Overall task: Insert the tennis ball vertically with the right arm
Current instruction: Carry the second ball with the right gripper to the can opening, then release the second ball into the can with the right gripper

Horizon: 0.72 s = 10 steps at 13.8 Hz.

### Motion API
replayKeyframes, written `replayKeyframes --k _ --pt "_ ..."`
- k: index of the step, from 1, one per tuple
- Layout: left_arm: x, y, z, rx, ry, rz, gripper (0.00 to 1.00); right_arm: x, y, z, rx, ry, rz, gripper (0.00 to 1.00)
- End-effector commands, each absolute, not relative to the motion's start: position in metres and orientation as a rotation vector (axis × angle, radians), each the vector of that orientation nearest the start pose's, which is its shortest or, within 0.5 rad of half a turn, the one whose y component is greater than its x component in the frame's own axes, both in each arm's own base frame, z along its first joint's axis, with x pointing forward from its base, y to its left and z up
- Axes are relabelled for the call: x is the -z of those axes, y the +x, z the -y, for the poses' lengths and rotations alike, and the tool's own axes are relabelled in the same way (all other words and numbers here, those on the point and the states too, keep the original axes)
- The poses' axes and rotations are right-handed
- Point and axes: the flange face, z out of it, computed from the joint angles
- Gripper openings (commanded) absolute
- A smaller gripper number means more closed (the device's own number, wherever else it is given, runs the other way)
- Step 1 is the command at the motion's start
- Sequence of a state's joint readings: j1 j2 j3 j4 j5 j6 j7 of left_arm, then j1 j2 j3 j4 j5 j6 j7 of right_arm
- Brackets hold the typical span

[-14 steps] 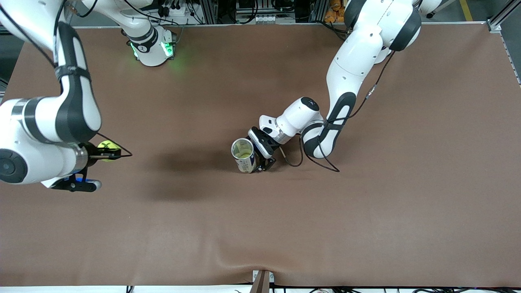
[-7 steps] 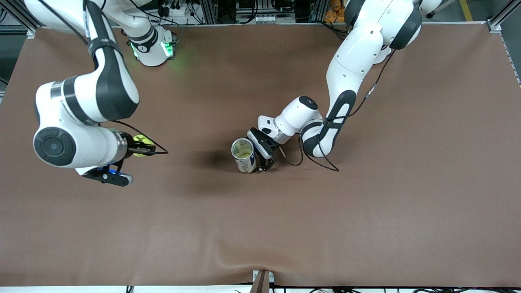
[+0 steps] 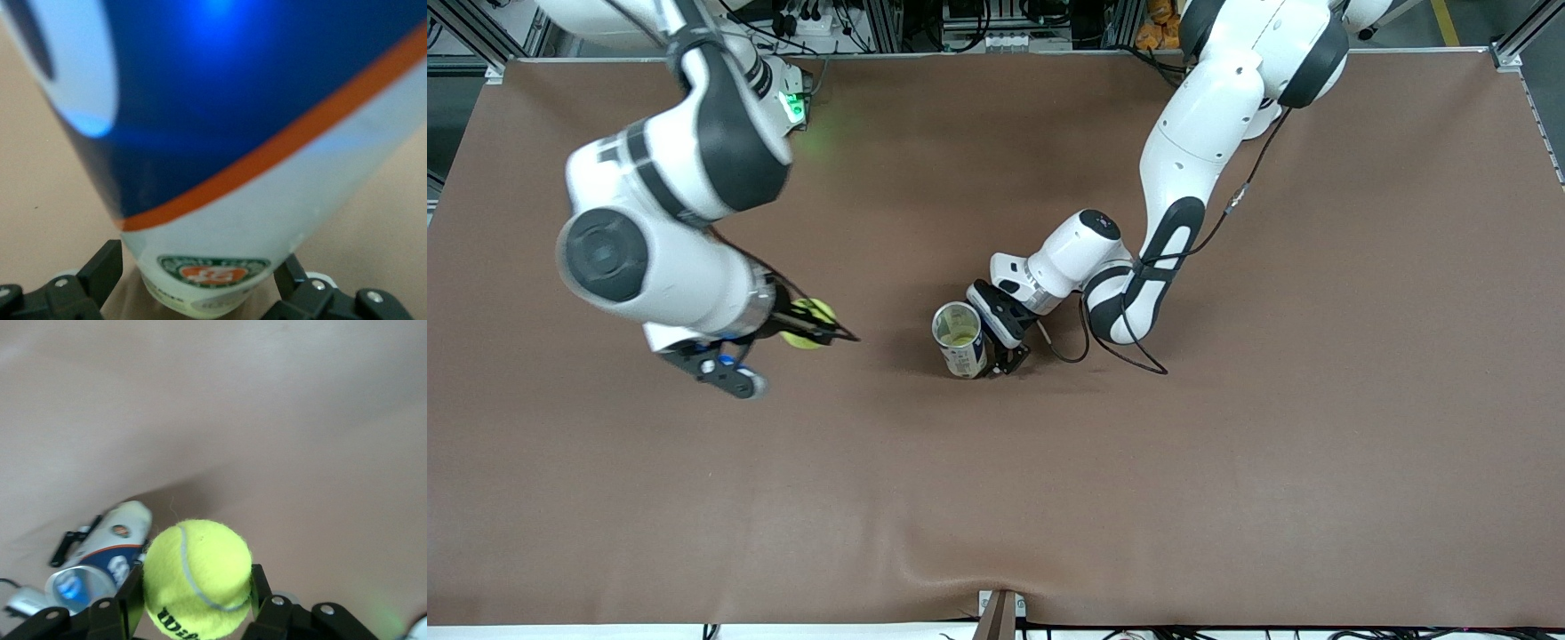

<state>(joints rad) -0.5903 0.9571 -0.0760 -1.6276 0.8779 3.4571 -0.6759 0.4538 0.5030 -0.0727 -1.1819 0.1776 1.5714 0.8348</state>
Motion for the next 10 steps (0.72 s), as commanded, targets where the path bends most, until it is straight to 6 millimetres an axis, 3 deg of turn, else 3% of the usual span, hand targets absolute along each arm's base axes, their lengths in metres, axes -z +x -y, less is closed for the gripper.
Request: replayKeyframes --k 1,6,10 --pt "-0.160 0.485 0.484 1.188 -3.069 -1.412 1.00 -0.488 0.625 -0.331 -0.198 -2.952 -0.762 0.00" --pt "-0.159 0.484 0.484 1.184 -3.071 -1.412 1.00 -0.463 0.605 -0.392 -0.169 -2.907 -0.931 0.00" --pt "-0.158 0.483 0.484 1.180 -3.073 -1.413 1.00 -0.433 0.594 -0.417 -0.217 -2.931 -0.976 0.00"
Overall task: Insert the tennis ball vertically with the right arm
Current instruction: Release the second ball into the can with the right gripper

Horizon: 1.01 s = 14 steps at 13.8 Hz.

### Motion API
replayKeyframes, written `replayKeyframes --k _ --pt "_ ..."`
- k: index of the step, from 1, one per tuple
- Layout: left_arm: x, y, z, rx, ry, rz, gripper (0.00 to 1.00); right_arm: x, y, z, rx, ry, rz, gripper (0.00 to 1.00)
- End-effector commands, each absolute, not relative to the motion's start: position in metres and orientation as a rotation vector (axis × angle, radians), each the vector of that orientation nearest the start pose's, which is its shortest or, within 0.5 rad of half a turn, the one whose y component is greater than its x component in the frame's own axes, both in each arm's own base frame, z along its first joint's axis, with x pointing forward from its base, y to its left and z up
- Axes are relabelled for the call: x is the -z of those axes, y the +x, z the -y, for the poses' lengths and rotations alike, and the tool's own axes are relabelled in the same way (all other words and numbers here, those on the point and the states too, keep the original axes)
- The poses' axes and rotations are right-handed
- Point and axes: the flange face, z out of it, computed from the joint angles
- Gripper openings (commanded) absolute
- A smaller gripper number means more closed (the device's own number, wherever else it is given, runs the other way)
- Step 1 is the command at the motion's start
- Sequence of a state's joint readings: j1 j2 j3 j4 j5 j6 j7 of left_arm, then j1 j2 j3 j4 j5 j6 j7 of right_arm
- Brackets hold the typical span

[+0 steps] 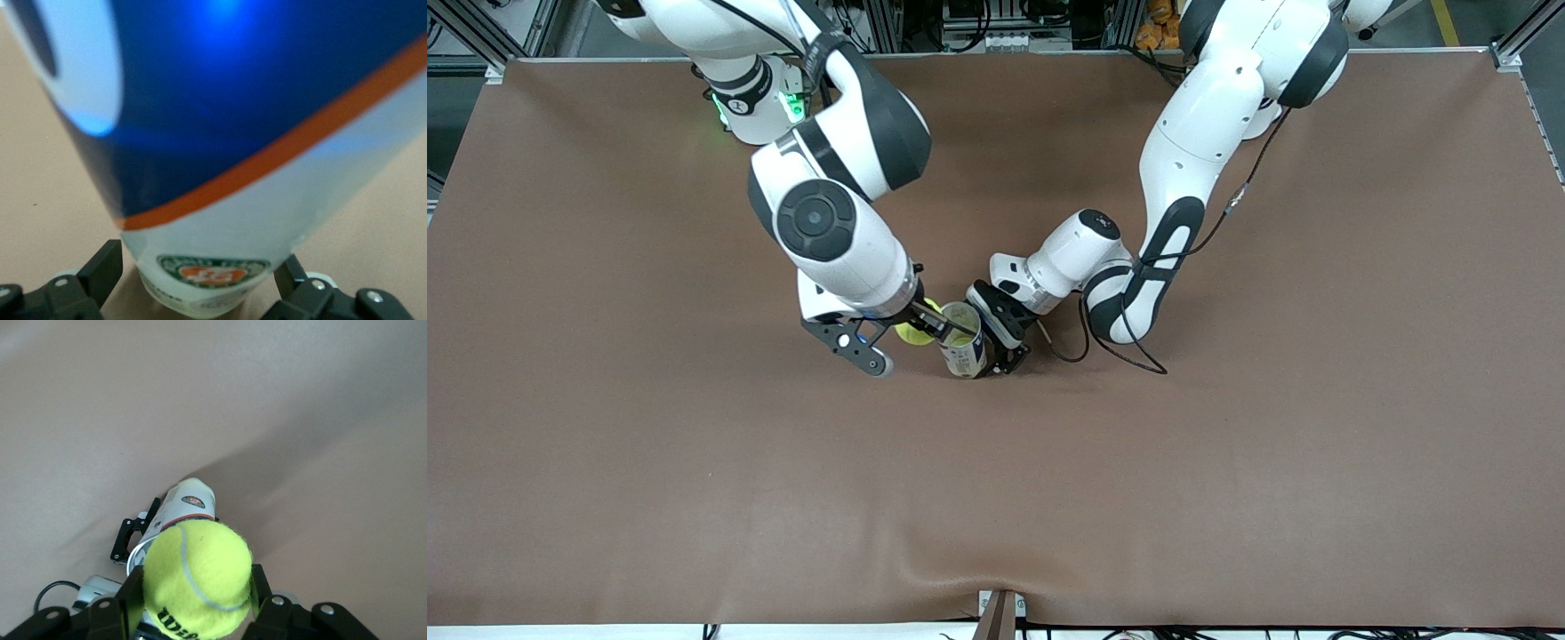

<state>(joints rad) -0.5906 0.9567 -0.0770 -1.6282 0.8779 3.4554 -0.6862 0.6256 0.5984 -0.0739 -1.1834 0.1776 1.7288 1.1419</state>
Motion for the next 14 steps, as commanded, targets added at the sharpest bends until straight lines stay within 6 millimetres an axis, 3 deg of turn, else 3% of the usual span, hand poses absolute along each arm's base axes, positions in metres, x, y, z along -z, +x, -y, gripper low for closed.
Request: replayKeyframes --k 1,8,9,10,11,14 --pt "-0.156 0.481 0.483 1.172 -3.073 -1.415 1.00 -0.426 0.593 -0.419 -0.224 -2.936 -0.982 0.00" --pt "-0.156 0.481 0.482 1.176 -3.077 -1.416 1.00 -0.412 0.585 -0.436 -0.226 -2.938 -0.991 0.00" --pt "-0.155 0.481 0.482 1.173 -3.077 -1.416 1.00 -0.409 0.586 -0.437 -0.227 -2.942 -0.990 0.17" --pt "-0.156 0.481 0.482 1.176 -3.075 -1.418 1.00 -0.409 0.588 -0.437 -0.215 -2.930 -0.993 0.51" --pt "-0.156 0.481 0.482 1.176 -3.075 -1.418 1.00 -0.410 0.590 -0.439 -0.190 -2.914 -0.995 1.00" --pt "-0.156 0.481 0.482 1.175 -3.076 -1.419 1.00 -0.411 0.589 -0.441 -0.177 -2.883 -1.079 1.00"
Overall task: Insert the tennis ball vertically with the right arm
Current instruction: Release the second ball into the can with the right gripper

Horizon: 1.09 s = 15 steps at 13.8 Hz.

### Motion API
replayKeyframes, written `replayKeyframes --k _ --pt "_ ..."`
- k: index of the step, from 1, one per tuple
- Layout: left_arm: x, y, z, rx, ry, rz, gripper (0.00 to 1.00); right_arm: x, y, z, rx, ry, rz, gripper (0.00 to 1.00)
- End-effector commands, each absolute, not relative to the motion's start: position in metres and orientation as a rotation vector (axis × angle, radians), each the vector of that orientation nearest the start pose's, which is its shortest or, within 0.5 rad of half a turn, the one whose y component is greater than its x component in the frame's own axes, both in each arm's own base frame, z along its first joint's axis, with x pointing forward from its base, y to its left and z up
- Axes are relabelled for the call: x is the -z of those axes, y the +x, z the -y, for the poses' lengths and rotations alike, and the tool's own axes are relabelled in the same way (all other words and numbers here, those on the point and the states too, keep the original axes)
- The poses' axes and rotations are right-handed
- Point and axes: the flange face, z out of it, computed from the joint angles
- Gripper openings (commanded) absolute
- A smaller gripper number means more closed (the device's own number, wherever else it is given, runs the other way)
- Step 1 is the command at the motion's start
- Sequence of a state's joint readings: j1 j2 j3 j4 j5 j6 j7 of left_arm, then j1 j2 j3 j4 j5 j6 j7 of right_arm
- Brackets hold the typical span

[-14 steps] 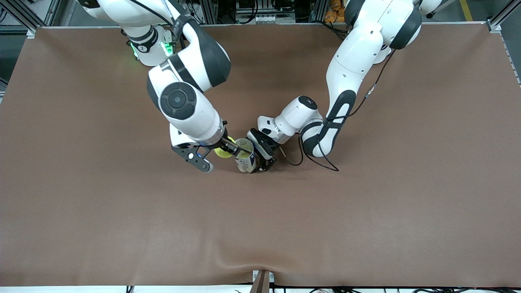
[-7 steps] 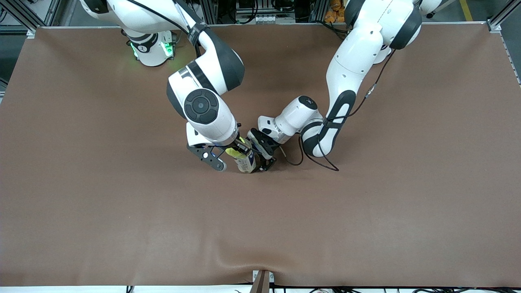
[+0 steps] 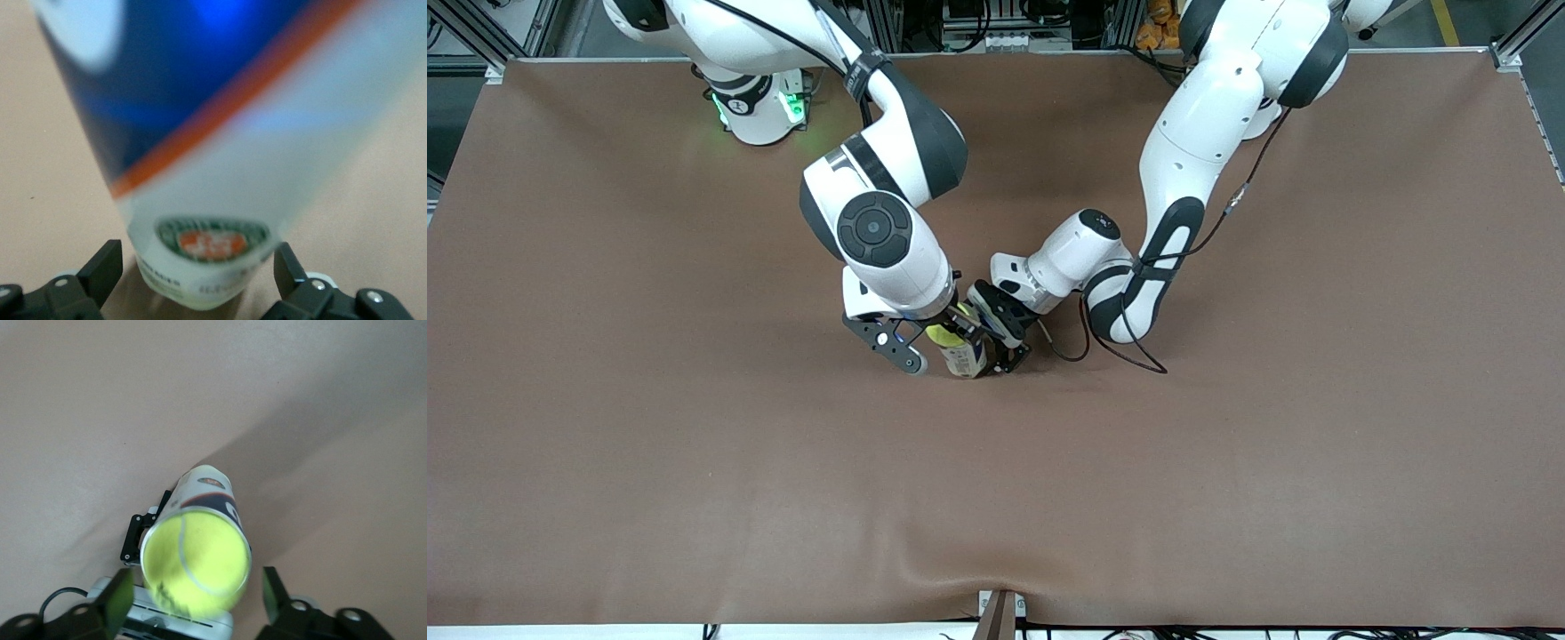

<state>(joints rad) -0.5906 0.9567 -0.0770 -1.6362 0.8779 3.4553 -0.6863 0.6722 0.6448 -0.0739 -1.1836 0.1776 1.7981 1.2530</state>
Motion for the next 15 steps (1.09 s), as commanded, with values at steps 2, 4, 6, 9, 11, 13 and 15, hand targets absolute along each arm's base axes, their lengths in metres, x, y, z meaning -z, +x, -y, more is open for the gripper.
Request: replayKeyframes --k 2,4,6,9,11,13,15 --pt "-0.157 0.481 0.482 1.178 -3.075 -1.419 1.00 -0.411 0.589 -0.441 -0.178 -2.881 -1.079 1.00" --pt "-0.156 0.481 0.482 1.176 -3.078 -1.418 1.00 -0.411 0.590 -0.440 -0.178 -2.880 -1.081 1.00" --pt "-0.156 0.481 0.482 1.176 -3.078 -1.418 1.00 -0.411 0.590 -0.440 -0.178 -2.881 -1.079 1.00" --pt "-0.156 0.481 0.482 1.178 -3.079 -1.419 1.00 -0.413 0.590 -0.438 -0.177 -2.887 -1.075 1.00" --pt "-0.157 0.479 0.480 1.170 -3.081 -1.417 1.00 -0.427 0.593 -0.427 -0.170 -2.885 -1.080 1.00" --pt "-0.165 0.477 0.474 1.164 -3.081 -1.412 1.00 -0.447 0.598 -0.401 -0.182 -2.917 -1.072 1.00" --pt "-0.172 0.474 0.466 1.149 -3.083 -1.405 1.00 -0.470 0.607 -0.356 -0.245 -2.954 -1.025 1.00"
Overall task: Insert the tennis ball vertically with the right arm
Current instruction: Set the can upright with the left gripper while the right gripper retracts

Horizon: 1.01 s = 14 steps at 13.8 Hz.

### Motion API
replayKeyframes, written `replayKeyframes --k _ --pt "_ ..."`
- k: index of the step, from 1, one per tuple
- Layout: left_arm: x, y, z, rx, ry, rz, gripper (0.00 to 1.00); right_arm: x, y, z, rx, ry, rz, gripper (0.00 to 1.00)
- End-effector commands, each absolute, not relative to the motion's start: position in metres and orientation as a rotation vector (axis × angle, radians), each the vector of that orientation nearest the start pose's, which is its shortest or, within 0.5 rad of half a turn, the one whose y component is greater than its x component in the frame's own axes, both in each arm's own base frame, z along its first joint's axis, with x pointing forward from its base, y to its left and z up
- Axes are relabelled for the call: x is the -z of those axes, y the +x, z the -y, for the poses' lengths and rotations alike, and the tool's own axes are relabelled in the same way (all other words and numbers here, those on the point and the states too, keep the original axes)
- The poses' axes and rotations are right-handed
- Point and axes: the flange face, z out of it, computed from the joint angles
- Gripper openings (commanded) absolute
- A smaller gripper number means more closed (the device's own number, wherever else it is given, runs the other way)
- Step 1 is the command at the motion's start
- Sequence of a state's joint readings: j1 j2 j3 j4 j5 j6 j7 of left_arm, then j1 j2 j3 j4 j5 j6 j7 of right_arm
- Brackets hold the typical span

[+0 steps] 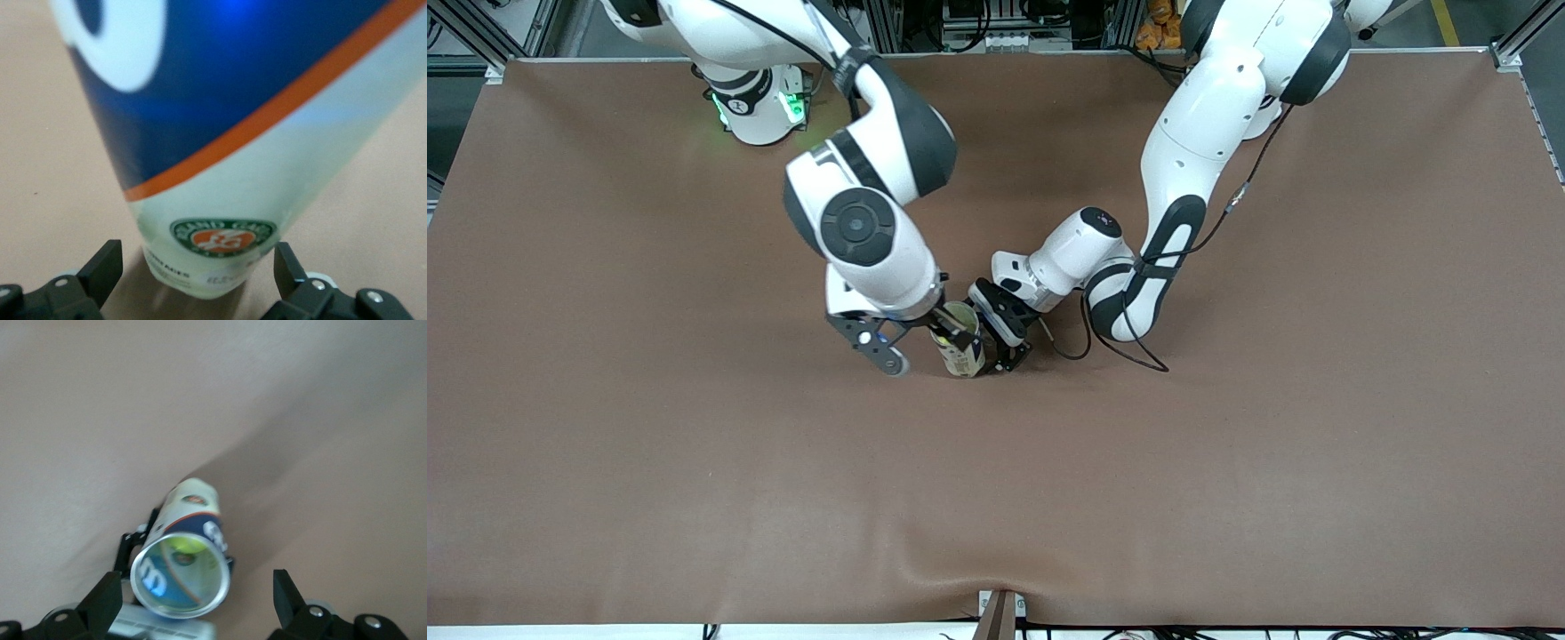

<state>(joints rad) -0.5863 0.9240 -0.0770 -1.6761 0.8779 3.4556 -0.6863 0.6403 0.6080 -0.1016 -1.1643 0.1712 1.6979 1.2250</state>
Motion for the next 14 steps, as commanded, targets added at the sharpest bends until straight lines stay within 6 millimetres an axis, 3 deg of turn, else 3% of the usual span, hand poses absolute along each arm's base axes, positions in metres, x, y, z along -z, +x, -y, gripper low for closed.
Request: replayKeyframes --k 1,3,8,10,12,14 --pt "-0.177 0.472 0.465 1.150 -3.081 -1.406 1.00 -0.485 0.610 -0.333 -0.262 -2.969 -0.992 1.00" --pt "-0.183 0.468 0.461 1.141 -3.085 -1.402 1.00 -0.510 0.621 -0.278 -0.289 -2.980 -0.951 1.00" --pt "-0.216 0.470 0.423 1.144 -3.091 -1.321 1.00 -0.569 0.631 -0.111 -0.348 -2.996 -0.769 1.00" --pt "-0.236 0.466 0.419 1.160 -3.116 -1.267 1.00 -0.578 0.632 -0.049 -0.336 -3.021 -0.686 1.00" --pt "-0.254 0.465 0.418 1.184 -3.162 -1.184 1.00 -0.579 0.631 0.000 -0.336 -3.036 -0.648 1.00" --pt "-0.265 0.462 0.420 1.186 -3.216 -1.098 1.00 -0.580 0.630 0.036 -0.327 -3.059 -0.661 1.00"
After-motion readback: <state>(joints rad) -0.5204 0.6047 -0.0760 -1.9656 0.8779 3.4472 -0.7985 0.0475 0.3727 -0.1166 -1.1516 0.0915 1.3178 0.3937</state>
